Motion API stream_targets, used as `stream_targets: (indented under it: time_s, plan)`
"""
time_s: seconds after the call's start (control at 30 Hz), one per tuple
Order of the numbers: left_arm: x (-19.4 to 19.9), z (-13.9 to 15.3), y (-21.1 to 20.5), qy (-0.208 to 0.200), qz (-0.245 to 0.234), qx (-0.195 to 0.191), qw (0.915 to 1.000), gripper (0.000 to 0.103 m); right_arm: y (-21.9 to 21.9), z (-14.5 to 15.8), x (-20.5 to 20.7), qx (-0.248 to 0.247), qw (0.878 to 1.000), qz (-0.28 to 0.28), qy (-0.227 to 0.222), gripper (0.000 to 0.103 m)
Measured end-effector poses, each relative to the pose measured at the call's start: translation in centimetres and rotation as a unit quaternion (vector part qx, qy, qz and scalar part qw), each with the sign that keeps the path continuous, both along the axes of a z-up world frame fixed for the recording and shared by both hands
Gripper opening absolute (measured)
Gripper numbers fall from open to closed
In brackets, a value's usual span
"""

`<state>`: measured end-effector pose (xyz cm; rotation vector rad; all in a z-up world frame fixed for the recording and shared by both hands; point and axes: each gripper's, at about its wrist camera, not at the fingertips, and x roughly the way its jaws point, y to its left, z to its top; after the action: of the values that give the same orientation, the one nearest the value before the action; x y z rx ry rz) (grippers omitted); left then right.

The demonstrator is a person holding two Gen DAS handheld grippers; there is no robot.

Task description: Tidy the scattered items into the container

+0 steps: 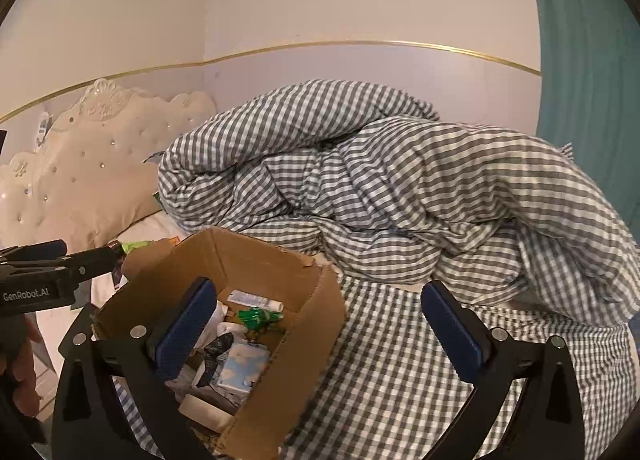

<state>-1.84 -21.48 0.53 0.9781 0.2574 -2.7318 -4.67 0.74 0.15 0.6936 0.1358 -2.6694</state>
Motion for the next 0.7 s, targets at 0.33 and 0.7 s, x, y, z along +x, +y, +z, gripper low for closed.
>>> stream_targets:
  time_s: [0.33,0.7]
  plan:
    - [1.4,3.1,5.8,0.024,-0.041,-0.01,0.9988,0.103,6.3,2.8,3.1,0.002,0.998,-0.05,0.026,0.103]
    - [2.4,5.1,14.8,0.042,-0.108,-0.017,0.9931,0.103,16.9,5.2,6.7,-0.003,0.991,-0.131,0.038,0.103]
